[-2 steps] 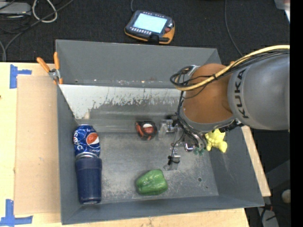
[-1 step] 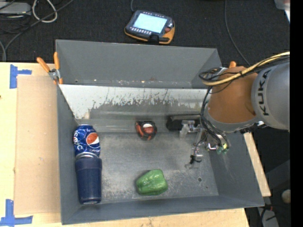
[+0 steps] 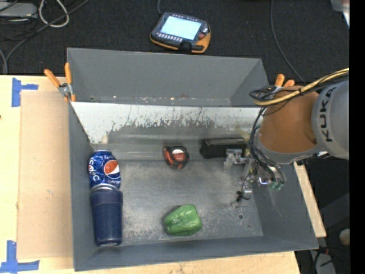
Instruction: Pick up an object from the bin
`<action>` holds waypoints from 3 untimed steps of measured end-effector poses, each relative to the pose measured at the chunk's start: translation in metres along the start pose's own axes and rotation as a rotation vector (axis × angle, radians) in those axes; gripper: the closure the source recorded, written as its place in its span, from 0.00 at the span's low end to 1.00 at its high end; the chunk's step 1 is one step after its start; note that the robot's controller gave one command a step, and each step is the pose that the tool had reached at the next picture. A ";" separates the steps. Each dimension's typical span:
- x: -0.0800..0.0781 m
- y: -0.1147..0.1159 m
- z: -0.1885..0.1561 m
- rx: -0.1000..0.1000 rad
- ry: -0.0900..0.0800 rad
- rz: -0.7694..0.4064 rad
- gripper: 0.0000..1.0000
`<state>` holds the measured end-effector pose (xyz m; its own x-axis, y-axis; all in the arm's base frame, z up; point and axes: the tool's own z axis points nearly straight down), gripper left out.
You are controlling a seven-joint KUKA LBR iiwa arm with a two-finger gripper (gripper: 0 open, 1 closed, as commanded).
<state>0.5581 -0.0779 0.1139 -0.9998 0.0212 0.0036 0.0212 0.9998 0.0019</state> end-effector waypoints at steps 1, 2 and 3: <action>-0.011 -0.024 0.014 0.001 0.000 -0.107 0.00; 0.070 0.028 0.046 -0.005 0.004 -0.004 0.00; 0.012 0.041 0.044 0.003 -0.014 -0.094 0.00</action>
Offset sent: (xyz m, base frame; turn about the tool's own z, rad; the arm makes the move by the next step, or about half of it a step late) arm -0.0671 0.0262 -0.0439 -0.0022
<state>0.5467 -0.0368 0.0698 -0.9973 -0.0724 -0.0101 -0.0724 0.9974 -0.0018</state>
